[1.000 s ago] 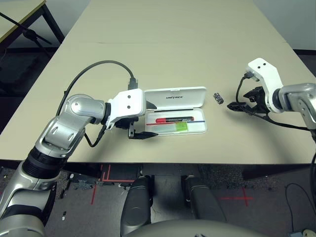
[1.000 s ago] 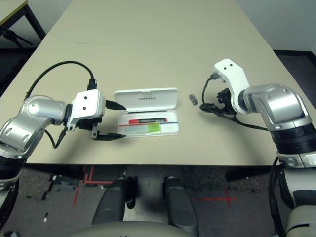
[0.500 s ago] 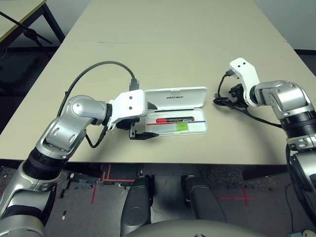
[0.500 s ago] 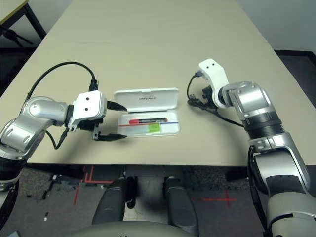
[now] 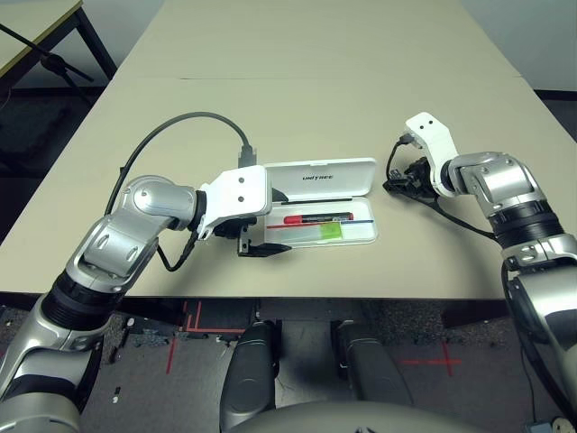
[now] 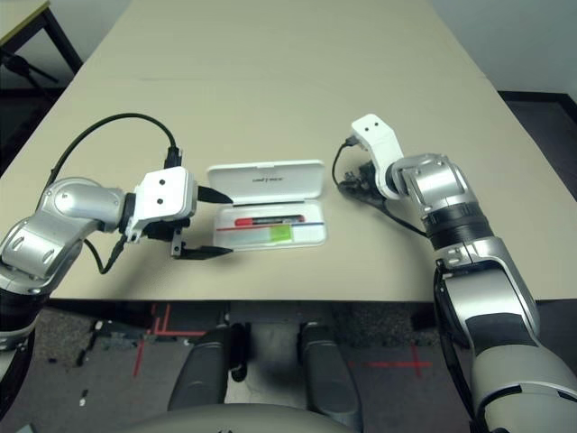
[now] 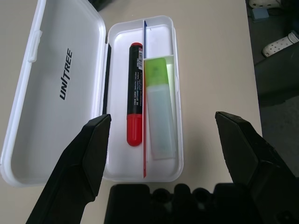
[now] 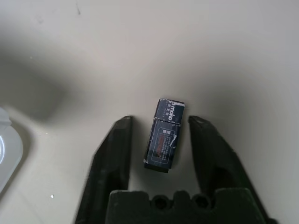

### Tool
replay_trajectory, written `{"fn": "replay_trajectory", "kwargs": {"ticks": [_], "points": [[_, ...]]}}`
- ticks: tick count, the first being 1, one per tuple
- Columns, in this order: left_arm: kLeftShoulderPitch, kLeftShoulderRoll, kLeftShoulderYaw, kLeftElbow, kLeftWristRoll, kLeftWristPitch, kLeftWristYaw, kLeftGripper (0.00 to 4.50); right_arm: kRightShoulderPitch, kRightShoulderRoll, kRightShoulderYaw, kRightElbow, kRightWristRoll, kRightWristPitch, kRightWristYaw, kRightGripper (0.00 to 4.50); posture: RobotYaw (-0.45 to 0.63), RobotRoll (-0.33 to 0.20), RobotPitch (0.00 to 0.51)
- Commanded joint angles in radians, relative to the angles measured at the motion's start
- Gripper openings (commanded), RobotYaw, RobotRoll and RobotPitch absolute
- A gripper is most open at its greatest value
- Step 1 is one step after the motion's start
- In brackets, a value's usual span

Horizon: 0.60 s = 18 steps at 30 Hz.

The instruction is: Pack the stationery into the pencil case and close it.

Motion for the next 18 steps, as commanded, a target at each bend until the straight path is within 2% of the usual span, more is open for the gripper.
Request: {"fn": "replay_trajectory", "kwargs": {"ticks": [1, 3, 4, 8, 13, 18], "points": [[-0.01, 0.006, -0.014, -0.018, 0.0, 0.007, -0.002, 4.5, 0.02, 0.004, -0.003, 0.02, -0.014, -0.014, 0.008, 1.25, 0.08, 0.0, 0.16], [-0.012, 0.006, -0.016, -0.018, 0.001, 0.008, -0.002, 4.5, 0.022, 0.003, -0.006, 0.021, -0.018, -0.022, 0.011, 0.47, 0.08, 0.0, 0.156], [-0.013, 0.006, -0.017, -0.017, 0.001, 0.008, -0.003, 4.5, 0.023, 0.001, -0.008, 0.02, -0.02, -0.027, 0.013, 0.31, 0.08, 0.0, 0.156], [-0.014, 0.005, -0.019, -0.018, 0.001, 0.009, -0.003, 4.5, 0.03, -0.02, -0.01, 0.001, -0.023, -0.042, 0.033, 0.31, 0.08, 0.0, 0.155], [-0.013, 0.006, -0.02, -0.019, 0.001, 0.011, -0.002, 4.5, 0.06, -0.094, -0.01, -0.068, -0.017, -0.081, 0.116, 0.31, 0.08, 0.0, 0.156], [-0.011, 0.007, -0.021, -0.02, -0.002, 0.013, -0.004, 4.5, 0.16, -0.25, -0.01, -0.188, 0.013, -0.294, 0.351, 0.31, 0.07, 0.0, 0.162]]}}
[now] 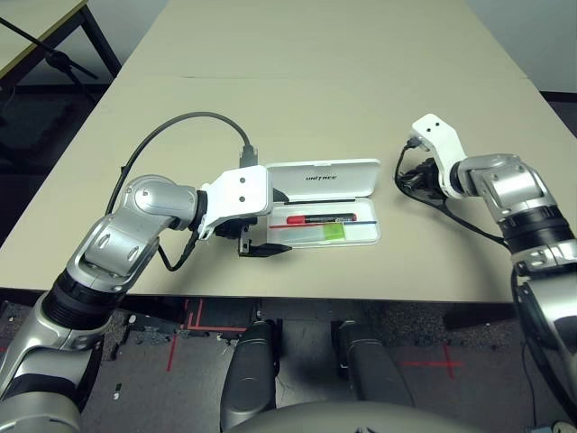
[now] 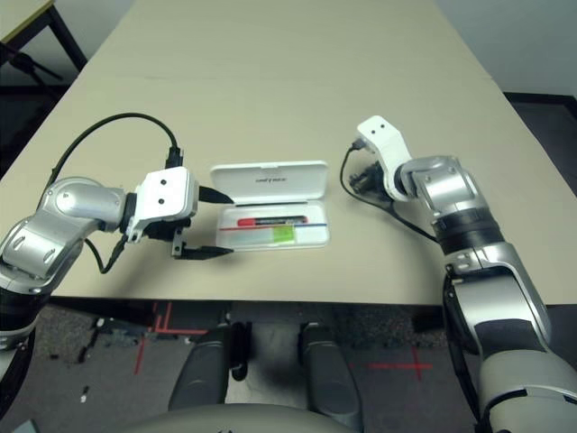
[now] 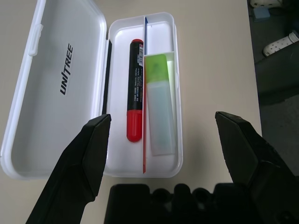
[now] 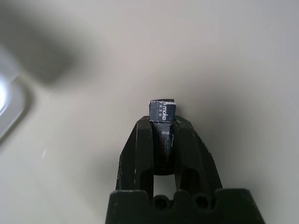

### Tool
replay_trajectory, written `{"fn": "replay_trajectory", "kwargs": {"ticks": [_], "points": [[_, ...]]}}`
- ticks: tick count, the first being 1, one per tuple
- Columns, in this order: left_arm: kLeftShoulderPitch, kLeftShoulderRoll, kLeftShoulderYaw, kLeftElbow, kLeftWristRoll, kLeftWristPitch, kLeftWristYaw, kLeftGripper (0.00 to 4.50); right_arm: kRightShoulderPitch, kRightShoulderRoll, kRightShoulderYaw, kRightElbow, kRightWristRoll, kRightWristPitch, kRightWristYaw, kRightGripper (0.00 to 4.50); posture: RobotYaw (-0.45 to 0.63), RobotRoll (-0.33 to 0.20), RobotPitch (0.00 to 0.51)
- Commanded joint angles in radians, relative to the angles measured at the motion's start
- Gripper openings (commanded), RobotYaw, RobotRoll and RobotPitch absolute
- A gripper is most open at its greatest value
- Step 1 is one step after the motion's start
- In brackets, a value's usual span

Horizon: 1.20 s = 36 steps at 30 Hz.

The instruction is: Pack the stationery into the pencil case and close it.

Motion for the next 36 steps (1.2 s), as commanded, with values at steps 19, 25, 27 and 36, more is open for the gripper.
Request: {"fn": "replay_trajectory", "kwargs": {"ticks": [19, 25, 27, 36], "points": [[-0.013, -0.01, -0.029, 0.001, 0.006, -0.012, -0.004, 4.5, 0.115, -0.186, -0.063, -0.135, 0.129, -0.433, 0.549, 0.31, 0.07, 0.0, 0.163], [-0.011, -0.008, -0.028, -0.002, 0.007, -0.008, 0.001, 4.5, 0.095, -0.155, -0.033, -0.151, 0.116, -0.453, 0.585, 0.31, 0.08, 0.0, 0.159], [-0.01, -0.007, -0.028, -0.003, 0.008, -0.007, 0.002, 4.5, 0.082, -0.135, -0.016, -0.16, 0.111, -0.458, 0.593, 0.31, 0.08, 0.0, 0.158], [-0.007, -0.001, -0.03, -0.011, 0.011, -0.002, 0.002, 4.5, 0.04, -0.041, 0.064, -0.153, 0.042, -0.513, 0.583, 0.31, 0.09, 0.0, 0.16]]}}
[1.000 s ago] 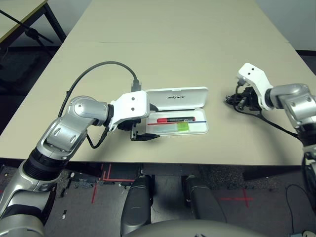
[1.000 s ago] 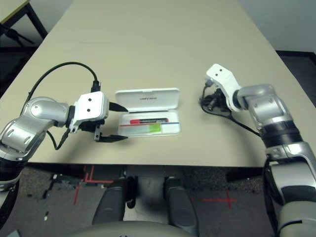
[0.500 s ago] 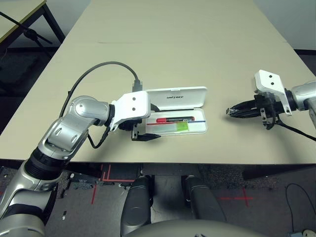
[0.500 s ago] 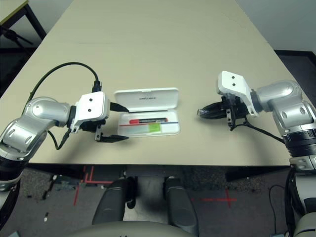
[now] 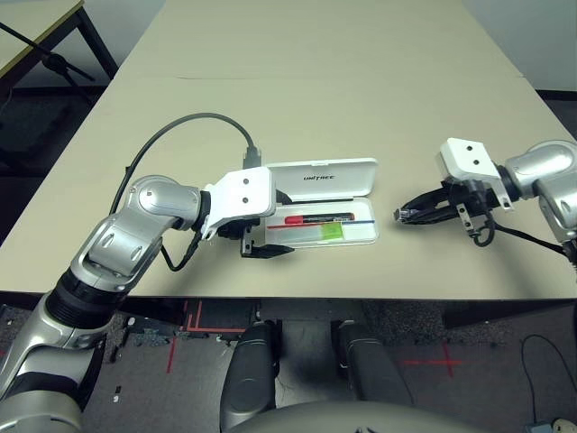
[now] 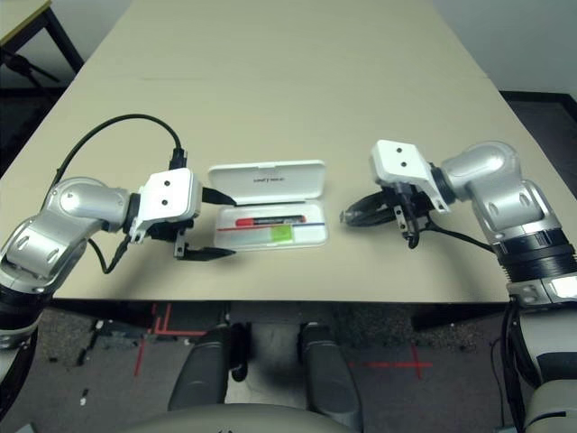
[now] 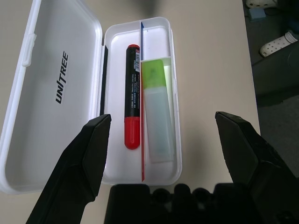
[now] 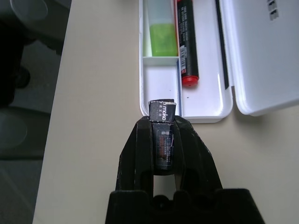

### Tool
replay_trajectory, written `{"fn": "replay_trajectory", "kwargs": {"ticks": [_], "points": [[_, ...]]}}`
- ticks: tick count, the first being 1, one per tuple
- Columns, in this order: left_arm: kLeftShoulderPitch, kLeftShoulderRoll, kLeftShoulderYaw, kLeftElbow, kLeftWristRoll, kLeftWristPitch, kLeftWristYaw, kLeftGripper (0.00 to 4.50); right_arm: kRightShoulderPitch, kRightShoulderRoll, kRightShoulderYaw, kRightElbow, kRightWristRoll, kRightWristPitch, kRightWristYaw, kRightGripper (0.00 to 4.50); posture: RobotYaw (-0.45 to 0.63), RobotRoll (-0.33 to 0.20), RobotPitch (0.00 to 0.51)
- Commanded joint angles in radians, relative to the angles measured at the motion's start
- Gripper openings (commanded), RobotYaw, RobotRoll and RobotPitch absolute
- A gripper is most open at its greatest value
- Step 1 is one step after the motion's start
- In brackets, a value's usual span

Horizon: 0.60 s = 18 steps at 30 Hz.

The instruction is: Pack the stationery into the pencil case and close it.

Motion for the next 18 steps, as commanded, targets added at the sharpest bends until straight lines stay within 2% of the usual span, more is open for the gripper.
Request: {"fn": "replay_trajectory", "kwargs": {"ticks": [1, 12, 18], "points": [[-0.001, 0.007, -0.017, -0.015, 0.009, 0.006, 0.002, 4.5, -0.021, 0.03, 0.036, 0.011, -0.039, -0.028, -0.008, 0.31, 0.09, 0.0, 0.159], [0.001, 0.013, -0.017, -0.023, 0.009, 0.013, 0.007, 4.5, -0.055, 0.16, 0.097, 0.049, -0.11, -0.051, -0.071, 0.31, 0.11, 0.0, 0.153], [0.0, 0.013, -0.018, -0.024, 0.009, 0.015, 0.011, 4.5, -0.058, 0.191, 0.105, 0.085, -0.138, -0.086, -0.089, 0.31, 0.11, 0.0, 0.149]]}}
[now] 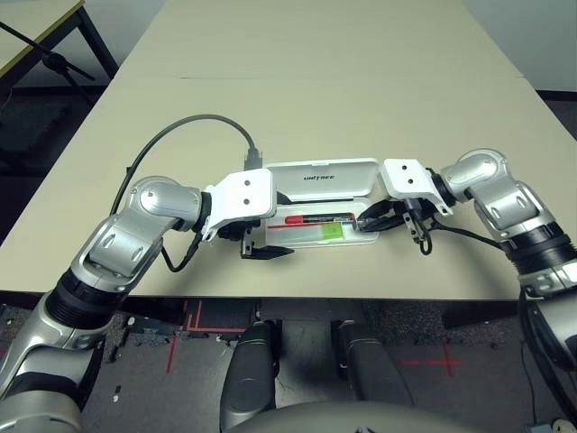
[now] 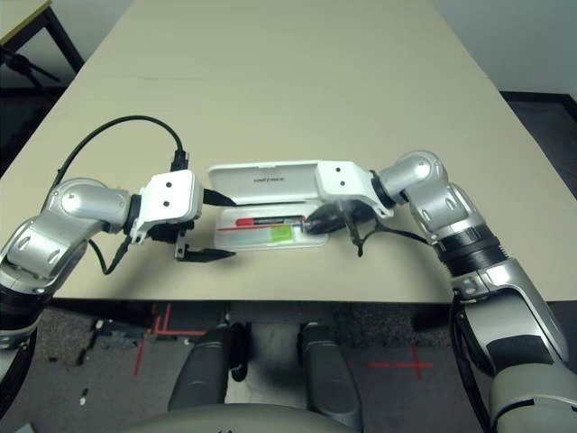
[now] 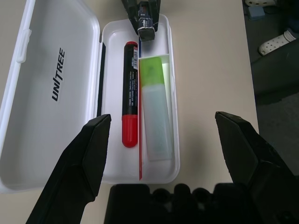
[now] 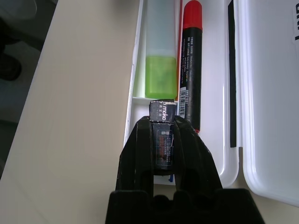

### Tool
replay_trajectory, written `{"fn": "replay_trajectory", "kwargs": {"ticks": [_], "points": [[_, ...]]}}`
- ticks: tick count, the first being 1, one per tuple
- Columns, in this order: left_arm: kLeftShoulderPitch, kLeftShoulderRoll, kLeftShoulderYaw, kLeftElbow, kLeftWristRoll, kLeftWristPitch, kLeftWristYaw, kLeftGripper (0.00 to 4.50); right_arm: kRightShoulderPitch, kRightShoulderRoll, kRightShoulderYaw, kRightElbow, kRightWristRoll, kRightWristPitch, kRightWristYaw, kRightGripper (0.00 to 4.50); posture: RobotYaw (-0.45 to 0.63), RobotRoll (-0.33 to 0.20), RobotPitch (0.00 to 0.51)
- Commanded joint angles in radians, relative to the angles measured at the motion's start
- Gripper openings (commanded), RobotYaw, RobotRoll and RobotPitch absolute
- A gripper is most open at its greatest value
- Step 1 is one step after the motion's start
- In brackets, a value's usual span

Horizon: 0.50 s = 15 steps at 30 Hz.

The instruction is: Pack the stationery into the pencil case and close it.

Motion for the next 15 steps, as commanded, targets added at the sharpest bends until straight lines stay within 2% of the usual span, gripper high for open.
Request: {"fn": "replay_trajectory", "kwargs": {"ticks": [1, 9, 15], "points": [[0.0, 0.009, -0.009, -0.022, 0.009, 0.007, 0.007, 4.5, -0.005, 0.012, 0.018, 0.015, -0.016, -0.022, -0.006, 0.31, 0.11, 0.0, 0.149], [0.0, 0.012, -0.008, -0.024, 0.008, 0.008, 0.006, 4.5, 0.003, 0.027, 0.016, 0.024, -0.02, -0.049, 0.003, 0.31, 0.11, 0.0, 0.146], [0.0, 0.013, -0.009, -0.023, 0.007, 0.007, 0.004, 4.5, 0.002, 0.016, -0.005, 0.02, -0.002, -0.043, 0.016, 2.49, 0.11, 0.0, 0.148]]}}
